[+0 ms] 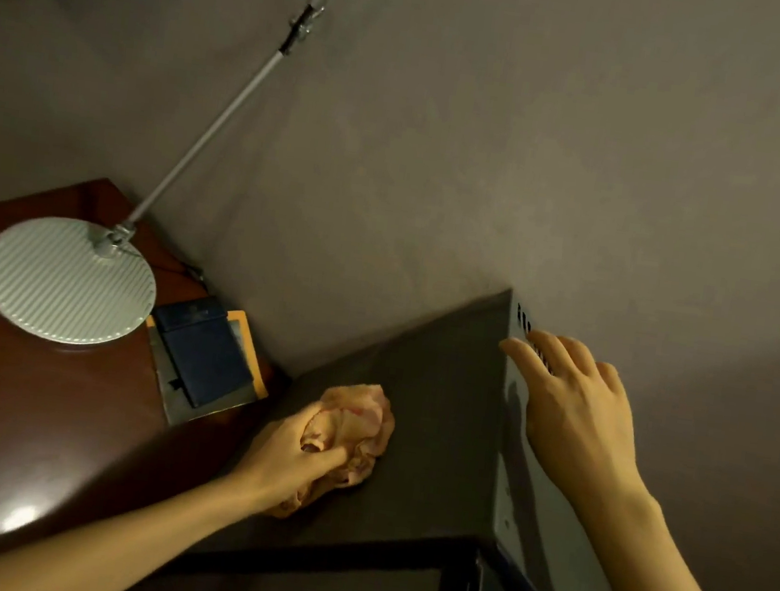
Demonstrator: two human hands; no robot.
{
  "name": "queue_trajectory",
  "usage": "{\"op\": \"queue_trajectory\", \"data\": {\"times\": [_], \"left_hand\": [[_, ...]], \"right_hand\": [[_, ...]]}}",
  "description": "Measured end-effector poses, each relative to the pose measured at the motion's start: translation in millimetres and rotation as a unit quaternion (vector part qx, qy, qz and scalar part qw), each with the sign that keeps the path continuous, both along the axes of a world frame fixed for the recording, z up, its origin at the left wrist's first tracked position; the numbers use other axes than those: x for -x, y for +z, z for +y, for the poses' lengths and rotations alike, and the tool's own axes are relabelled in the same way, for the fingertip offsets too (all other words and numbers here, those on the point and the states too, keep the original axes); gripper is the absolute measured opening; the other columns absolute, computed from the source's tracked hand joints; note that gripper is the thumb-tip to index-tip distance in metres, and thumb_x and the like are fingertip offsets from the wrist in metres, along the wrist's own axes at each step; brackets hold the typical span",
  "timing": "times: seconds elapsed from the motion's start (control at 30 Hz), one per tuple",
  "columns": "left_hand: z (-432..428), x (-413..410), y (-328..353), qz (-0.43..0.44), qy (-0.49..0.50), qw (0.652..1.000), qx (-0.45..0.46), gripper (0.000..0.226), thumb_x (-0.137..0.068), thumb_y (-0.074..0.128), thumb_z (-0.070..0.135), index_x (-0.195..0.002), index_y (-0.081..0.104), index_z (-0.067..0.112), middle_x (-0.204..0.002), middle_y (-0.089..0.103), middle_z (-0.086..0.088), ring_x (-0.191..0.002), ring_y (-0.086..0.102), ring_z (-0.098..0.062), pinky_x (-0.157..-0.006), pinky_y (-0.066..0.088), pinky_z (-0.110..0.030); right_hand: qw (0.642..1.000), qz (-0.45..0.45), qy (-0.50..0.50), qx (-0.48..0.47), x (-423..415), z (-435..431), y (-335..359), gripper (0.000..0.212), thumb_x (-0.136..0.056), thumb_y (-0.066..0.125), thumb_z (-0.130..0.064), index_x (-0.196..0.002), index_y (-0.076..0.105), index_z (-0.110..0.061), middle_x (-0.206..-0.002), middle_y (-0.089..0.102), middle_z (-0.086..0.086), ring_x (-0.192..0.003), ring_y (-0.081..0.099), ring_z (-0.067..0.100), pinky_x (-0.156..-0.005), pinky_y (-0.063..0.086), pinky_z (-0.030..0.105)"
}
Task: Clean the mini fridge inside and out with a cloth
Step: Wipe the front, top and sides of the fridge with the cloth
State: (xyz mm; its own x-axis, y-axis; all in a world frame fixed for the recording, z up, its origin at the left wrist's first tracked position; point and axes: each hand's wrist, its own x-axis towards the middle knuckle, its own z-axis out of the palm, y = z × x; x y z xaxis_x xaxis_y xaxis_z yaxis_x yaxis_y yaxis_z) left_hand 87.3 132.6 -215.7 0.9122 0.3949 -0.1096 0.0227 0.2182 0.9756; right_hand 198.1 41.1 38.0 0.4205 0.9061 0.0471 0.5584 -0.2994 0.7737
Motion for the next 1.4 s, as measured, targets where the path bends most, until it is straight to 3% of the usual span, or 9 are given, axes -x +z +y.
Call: {"op": "queue_trajectory", "data": {"times": [0.2,0.43,0.6,0.7,0.87,0.97,1.07,1.27,1.4], "left_hand": [[-20,44,-18,0.024,0.011,0.999,0.023,0.061,-0.055,0.059,0.069,-0.112,0.048,0.049,-0.109,0.064,0.021,-0.102,0.061,0.002,-0.094,0.049,-0.026],[-32,66,-17,0.021,0.024,0.999,0.004,0.054,-0.058,0.058,0.066,-0.108,0.057,0.044,-0.106,0.065,0.023,-0.1,0.06,0.007,-0.093,0.048,-0.025],[-26,43,-13,0.03,0.022,0.999,0.001,0.045,-0.063,0.067,0.06,-0.105,0.051,0.049,-0.111,0.059,0.024,-0.103,0.057,0.004,-0.095,0.045,-0.024],[-18,18,-10,0.034,0.013,0.999,0.002,0.065,-0.063,0.064,0.066,-0.121,0.047,0.044,-0.115,0.057,0.021,-0.105,0.056,0.001,-0.095,0.044,-0.024],[3,-36,5,0.027,0.02,0.999,-0.01,0.061,-0.057,0.054,0.071,-0.113,0.045,0.049,-0.116,0.055,0.02,-0.107,0.054,-0.002,-0.095,0.044,-0.028],[20,-81,8,0.027,0.03,0.999,-0.03,0.08,-0.056,0.05,0.076,-0.126,0.051,0.038,-0.124,0.057,0.013,-0.114,0.055,-0.009,-0.098,0.045,-0.035],[39,-128,21,0.021,0.036,0.999,-0.032,0.08,-0.059,0.054,0.069,-0.13,0.051,0.031,-0.13,0.055,0.01,-0.119,0.052,-0.013,-0.101,0.041,-0.03],[60,-194,73,-0.09,0.019,0.996,0.015,0.044,-0.083,0.072,0.032,-0.123,0.054,0.032,-0.119,0.058,0.013,-0.11,0.055,-0.005,-0.089,0.04,-0.019],[67,-220,100,-0.142,0.028,0.989,0.036,0.044,-0.083,0.073,0.025,-0.123,0.055,0.025,-0.096,0.052,0.025,-0.085,0.05,0.012,-0.073,0.034,0.003]], "right_hand": [[1.0,0.006,-0.008,-0.008,19,-2,-2,0.073,-0.065,0.078,0.0,-0.131,0.054,-0.02,-0.13,0.056,0.009,-0.119,0.052,0.034,-0.082,0.049,0.047],[1.0,0.02,-0.02,-0.001,16,-5,-5,0.076,-0.059,0.086,-0.008,-0.129,0.057,-0.019,-0.128,0.058,0.011,-0.117,0.054,0.037,-0.081,0.051,0.048],[0.999,0.034,-0.02,-0.005,-1,-5,-8,0.073,-0.062,0.085,-0.009,-0.128,0.057,-0.019,-0.127,0.059,0.012,-0.116,0.055,0.038,-0.081,0.051,0.05],[0.999,0.038,-0.03,-0.004,-17,-2,-7,0.074,-0.061,0.085,-0.008,-0.128,0.057,-0.019,-0.127,0.058,0.012,-0.115,0.055,0.038,-0.08,0.051,0.05],[0.999,0.03,-0.045,0.002,-54,5,-7,0.075,-0.058,0.085,-0.004,-0.127,0.058,-0.018,-0.126,0.059,0.012,-0.113,0.056,0.038,-0.077,0.052,0.048],[0.998,0.035,-0.049,-0.004,-79,12,-7,0.076,-0.058,0.085,-0.002,-0.127,0.058,-0.017,-0.125,0.059,0.013,-0.113,0.056,0.038,-0.078,0.051,0.05],[0.998,0.037,-0.046,-0.007,-102,19,-6,0.075,-0.059,0.085,-0.002,-0.128,0.058,-0.016,-0.125,0.059,0.014,-0.113,0.056,0.039,-0.078,0.052,0.051],[0.998,0.03,-0.059,0.0,-138,21,0,0.083,-0.054,0.089,-0.01,-0.13,0.056,-0.016,-0.128,0.058,0.015,-0.115,0.055,0.04,-0.081,0.05,0.052],[0.996,0.028,-0.09,0.004,-150,18,1,0.084,-0.06,0.086,-0.012,-0.135,0.05,-0.021,-0.133,0.054,0.013,-0.121,0.05,0.038,-0.086,0.048,0.053]]}}
